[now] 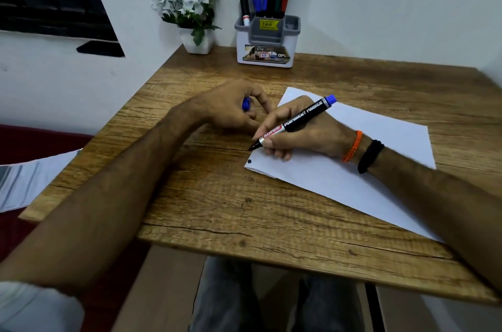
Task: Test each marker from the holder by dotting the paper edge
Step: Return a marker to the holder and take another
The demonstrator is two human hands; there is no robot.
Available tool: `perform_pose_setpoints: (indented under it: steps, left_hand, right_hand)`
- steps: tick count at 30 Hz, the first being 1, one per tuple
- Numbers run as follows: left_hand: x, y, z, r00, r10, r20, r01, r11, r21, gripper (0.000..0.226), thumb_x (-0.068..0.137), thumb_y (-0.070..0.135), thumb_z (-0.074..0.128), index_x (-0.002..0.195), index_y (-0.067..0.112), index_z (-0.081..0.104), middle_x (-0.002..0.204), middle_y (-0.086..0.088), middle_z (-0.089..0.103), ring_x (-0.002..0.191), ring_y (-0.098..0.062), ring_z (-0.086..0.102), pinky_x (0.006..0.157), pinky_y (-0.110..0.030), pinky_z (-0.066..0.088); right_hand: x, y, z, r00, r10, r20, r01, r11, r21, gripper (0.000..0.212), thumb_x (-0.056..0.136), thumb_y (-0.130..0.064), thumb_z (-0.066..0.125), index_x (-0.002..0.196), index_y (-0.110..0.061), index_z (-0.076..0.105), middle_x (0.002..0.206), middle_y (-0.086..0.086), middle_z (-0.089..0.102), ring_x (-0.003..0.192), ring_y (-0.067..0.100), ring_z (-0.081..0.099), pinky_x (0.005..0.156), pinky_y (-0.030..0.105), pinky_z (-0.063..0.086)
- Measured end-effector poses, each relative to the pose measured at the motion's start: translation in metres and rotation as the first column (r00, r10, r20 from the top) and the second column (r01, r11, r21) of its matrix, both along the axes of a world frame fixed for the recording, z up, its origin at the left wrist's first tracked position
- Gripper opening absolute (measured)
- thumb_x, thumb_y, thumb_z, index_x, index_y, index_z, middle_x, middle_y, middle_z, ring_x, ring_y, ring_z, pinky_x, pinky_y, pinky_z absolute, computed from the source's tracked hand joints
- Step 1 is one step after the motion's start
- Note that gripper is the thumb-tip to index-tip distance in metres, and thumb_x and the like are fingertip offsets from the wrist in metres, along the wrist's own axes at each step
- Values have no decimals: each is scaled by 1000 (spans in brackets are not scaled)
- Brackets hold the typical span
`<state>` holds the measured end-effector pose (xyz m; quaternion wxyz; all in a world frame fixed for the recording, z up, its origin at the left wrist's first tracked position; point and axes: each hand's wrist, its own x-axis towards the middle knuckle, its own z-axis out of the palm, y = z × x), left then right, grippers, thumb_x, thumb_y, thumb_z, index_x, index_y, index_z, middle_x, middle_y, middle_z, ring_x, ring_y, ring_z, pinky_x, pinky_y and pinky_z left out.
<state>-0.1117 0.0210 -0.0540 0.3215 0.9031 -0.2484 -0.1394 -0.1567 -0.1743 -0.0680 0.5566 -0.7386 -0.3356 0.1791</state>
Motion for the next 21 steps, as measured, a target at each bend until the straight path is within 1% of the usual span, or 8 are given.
perform_pose_setpoints:
  steps: [2,4,6,10,14,18,21]
  left_hand:
    - [-1,2,3,999,-19,-31,19,1000,-1,37,76,9,78,106,24,63,58,4,52,55,-13,48,61,-30,45]
    - [-2,4,6,997,-34,-62,35,999,12,43,74,9,80,111,23,62,59,7,53,53,-6,49,59,-22,45]
    - [-3,5,8,996,-52,-79,53,998,19,47,72,9,82,114,22,62,59,10,53,53,-3,49,57,-15,43]
    - [-1,5,8,995,-51,-84,53,998,21,49,72,8,82,114,21,62,60,9,54,56,-6,50,61,-20,44]
    - [-2,4,8,995,-48,-82,50,998,28,47,72,10,82,112,25,62,61,10,55,61,-8,52,68,-25,46]
    - [-3,4,9,995,-48,-85,50,998,29,45,71,13,82,106,32,61,62,9,56,63,-11,53,69,-27,46]
    - [-3,4,10,995,-47,-92,50,998,24,46,71,13,82,105,33,60,61,9,56,63,-12,53,69,-28,46]
  right_hand:
    - [0,-1,0,1000,-5,13,5,1000,-9,14,83,-2,69,96,2,72,69,10,70,54,12,64,49,22,53]
    - [0,-2,-1,999,-23,32,23,1000,-6,11,85,3,67,95,7,71,68,12,70,50,13,62,46,23,52]
    - [0,-2,-2,998,-30,53,30,1000,-5,10,86,6,66,94,10,71,66,13,69,47,14,60,43,22,50]
    - [-1,-1,-3,997,-26,71,27,999,-18,10,86,7,65,94,9,71,66,14,69,46,13,60,43,22,49]
    - [-1,-1,-3,997,-27,72,29,999,-28,10,86,5,66,95,7,72,67,14,70,47,13,60,44,22,50]
    - [-1,0,-3,997,-26,74,29,999,-32,10,87,4,66,95,6,72,67,13,70,48,13,61,44,22,50]
    - [-1,0,-2,997,-23,79,25,999,-30,10,87,4,66,95,7,72,67,14,70,47,13,61,45,22,50]
